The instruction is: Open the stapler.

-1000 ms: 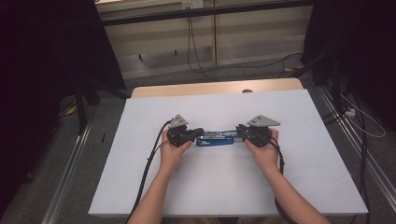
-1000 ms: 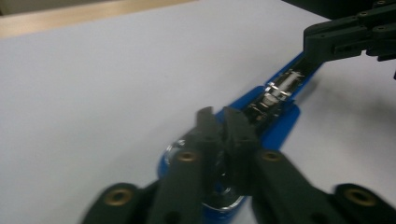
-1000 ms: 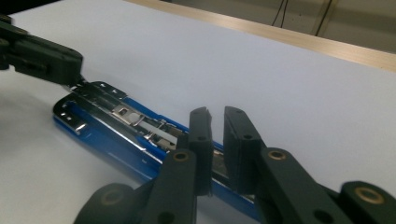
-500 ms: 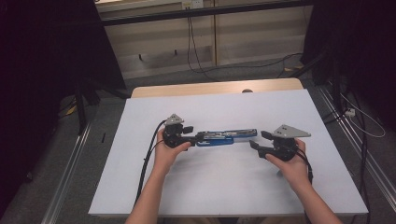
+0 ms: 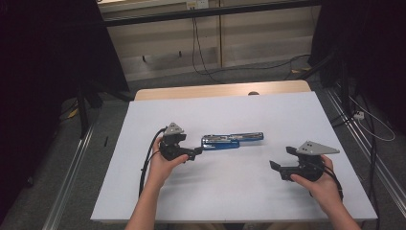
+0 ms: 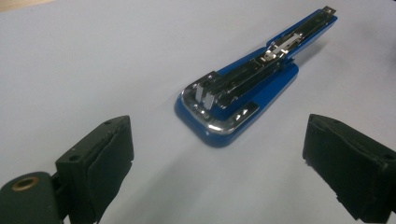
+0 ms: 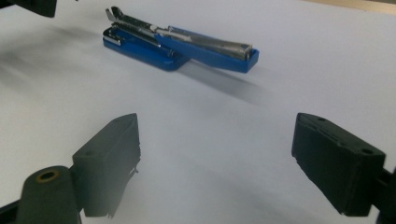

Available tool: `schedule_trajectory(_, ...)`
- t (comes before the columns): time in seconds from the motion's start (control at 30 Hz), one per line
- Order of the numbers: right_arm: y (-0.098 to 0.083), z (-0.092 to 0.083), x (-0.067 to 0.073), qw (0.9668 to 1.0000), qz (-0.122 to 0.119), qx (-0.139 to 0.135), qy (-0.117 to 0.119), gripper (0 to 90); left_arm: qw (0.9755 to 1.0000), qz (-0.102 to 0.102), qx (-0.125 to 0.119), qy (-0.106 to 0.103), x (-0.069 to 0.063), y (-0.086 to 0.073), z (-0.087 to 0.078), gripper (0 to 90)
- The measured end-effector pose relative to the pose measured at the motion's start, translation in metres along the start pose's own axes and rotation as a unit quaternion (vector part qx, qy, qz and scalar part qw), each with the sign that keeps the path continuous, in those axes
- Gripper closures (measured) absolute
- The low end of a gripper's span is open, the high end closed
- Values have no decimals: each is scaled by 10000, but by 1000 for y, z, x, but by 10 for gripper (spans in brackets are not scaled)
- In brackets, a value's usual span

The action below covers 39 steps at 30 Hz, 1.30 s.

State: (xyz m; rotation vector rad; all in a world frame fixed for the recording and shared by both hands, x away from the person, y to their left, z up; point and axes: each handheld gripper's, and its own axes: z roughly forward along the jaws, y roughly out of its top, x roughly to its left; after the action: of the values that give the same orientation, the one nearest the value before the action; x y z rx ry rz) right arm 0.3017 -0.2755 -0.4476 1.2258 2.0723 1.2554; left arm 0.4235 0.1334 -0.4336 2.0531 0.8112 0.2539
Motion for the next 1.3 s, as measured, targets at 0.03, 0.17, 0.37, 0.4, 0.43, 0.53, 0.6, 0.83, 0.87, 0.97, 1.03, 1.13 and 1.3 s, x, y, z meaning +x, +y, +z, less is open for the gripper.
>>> schedule_trajectory(0.03, 0, 0, 0, 10000, 0, 0, 0, 150, 10000, -15, -9, 29, 0, -2, -2, 87)
schedule_trajectory(0.17, -6, -5, 0, 10000, 8, 57, 36, 145, 9997, 137, -94, 177, -1, -6, -12, 82)
schedule_trajectory(0.37, -11, -12, 2, 9998, -63, 168, 26, 134, 9995, 207, -115, 204, -5, -10, -19, 80)
schedule_trajectory(0.4, -12, -13, 1, 9999, -79, 153, 20, 134, 9996, 141, -157, 174, -5, -12, -19, 79)
schedule_trajectory(0.43, -12, -14, 0, 9999, -59, 137, 12, 134, 9995, 175, -164, 184, -5, -13, -20, 80)
schedule_trajectory(0.53, -13, -18, -2, 9999, 7, 119, -1, 135, 9996, 181, -153, 178, -7, -16, -23, 77)
schedule_trajectory(0.6, -15, -20, -5, 9998, 14, 190, -22, 138, 9994, 235, -145, 213, -8, -17, -25, 74)
schedule_trajectory(0.83, -15, -23, -6, 9999, 42, 149, -35, 145, 9990, 275, -259, 230, -10, -24, -36, 72)
schedule_trajectory(0.87, -16, -24, -6, 9998, -1, 191, -50, 148, 9992, 237, -268, 202, -10, -25, -37, 72)
schedule_trajectory(0.97, -17, -26, -5, 9998, -26, 193, -53, 157, 9990, 296, -258, 230, -11, -28, -41, 72)
schedule_trajectory(1.03, -18, -28, -5, 9998, -29, 179, -36, 176, 9990, 280, -261, 240, -12, -30, -43, 72)
schedule_trajectory(1.13, -18, -30, -5, 9997, -72, 226, -79, 223, 9989, 271, -268, 284, -11, -33, -46, 74)
schedule_trajectory(1.3, -18, -33, -6, 9993, -180, 335, -66, 392, 9988, 213, -275, 352, -9, -34, -48, 76)
